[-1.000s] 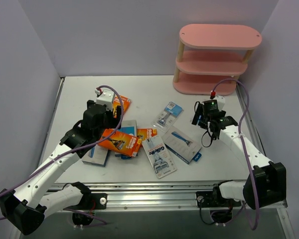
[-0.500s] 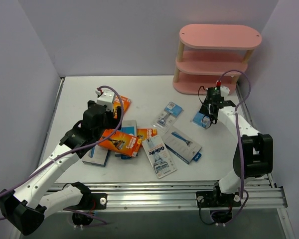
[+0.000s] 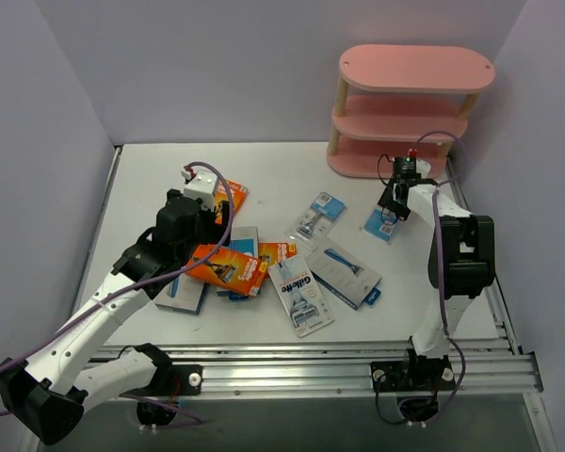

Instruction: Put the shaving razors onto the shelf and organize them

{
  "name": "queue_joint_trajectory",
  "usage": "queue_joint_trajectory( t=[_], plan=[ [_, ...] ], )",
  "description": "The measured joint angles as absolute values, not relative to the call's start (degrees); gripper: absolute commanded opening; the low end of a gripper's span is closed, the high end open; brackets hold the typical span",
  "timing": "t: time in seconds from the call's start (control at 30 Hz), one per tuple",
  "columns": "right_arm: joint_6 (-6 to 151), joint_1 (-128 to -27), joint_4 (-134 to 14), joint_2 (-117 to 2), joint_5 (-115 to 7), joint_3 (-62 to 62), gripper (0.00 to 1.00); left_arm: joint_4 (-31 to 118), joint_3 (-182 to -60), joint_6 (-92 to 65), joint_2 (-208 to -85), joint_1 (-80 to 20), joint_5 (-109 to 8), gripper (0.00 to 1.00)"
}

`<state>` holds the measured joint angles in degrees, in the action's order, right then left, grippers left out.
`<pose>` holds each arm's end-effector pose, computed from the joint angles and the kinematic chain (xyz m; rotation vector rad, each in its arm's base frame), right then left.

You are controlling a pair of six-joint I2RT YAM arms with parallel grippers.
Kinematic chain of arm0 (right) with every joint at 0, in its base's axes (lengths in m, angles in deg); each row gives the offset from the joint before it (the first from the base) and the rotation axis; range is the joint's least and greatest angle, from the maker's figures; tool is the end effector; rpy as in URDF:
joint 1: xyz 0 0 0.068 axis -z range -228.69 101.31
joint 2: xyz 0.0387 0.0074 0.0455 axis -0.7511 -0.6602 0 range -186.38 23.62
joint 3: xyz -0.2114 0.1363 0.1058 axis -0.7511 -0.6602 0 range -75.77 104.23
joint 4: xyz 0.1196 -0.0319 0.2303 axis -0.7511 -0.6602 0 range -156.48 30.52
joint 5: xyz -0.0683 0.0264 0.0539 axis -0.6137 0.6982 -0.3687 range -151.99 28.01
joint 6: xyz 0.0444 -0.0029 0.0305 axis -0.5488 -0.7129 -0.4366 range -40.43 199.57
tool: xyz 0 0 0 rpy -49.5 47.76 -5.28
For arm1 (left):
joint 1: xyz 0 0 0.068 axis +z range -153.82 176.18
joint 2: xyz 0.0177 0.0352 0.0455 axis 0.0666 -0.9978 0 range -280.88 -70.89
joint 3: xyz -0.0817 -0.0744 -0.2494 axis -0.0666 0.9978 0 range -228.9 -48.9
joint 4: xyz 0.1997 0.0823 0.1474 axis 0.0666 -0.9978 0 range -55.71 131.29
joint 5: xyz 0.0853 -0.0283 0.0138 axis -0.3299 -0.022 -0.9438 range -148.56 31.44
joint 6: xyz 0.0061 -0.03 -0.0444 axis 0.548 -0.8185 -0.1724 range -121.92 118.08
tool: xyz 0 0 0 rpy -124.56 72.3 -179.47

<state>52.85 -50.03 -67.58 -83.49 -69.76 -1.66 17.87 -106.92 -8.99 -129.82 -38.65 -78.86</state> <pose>0.4182 0.0050 0.2109 0.5697 2.2098 0.1012 0.1939 -0.1198 0.3515 0.2499 1.9538 -0.1243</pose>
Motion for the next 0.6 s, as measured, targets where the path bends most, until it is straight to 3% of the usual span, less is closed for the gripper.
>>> queue_joint_trajectory(
  t=[0.33, 0.43, 0.6],
  plan=[
    [54.9, -49.4, -64.8, -91.5, -69.0, 0.4, 0.34, 17.9, -106.9, -9.0, -130.1, -38.6, -77.4, 0.94],
    [55.6, -49.4, -63.8, -91.6, -69.1, 0.4, 0.25, 17.9, -106.9, -9.0, -130.2, -38.6, -77.2, 0.94],
    [55.9, -49.1, -62.9, -91.7, -69.0, 0.1, 0.00, 17.9, -106.9, -9.0, -130.2, -38.6, -77.1, 0.94]
  ],
)
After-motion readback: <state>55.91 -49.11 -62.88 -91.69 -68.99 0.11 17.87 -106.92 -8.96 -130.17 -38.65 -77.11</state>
